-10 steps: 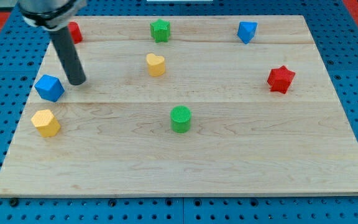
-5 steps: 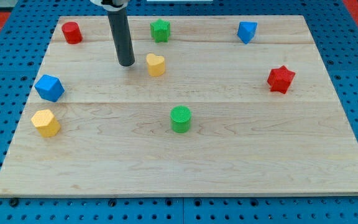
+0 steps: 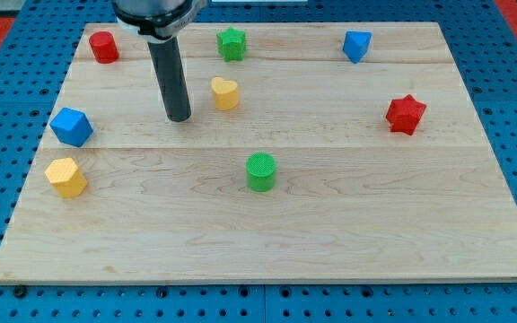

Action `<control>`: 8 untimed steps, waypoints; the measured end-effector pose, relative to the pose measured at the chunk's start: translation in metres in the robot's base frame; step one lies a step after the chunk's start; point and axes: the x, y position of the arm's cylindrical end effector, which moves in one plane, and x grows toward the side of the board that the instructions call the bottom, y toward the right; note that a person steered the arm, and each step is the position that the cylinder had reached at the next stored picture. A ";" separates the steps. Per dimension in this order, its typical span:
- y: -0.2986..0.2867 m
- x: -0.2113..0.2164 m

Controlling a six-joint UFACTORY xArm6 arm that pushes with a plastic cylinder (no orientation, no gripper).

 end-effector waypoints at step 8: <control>0.120 0.125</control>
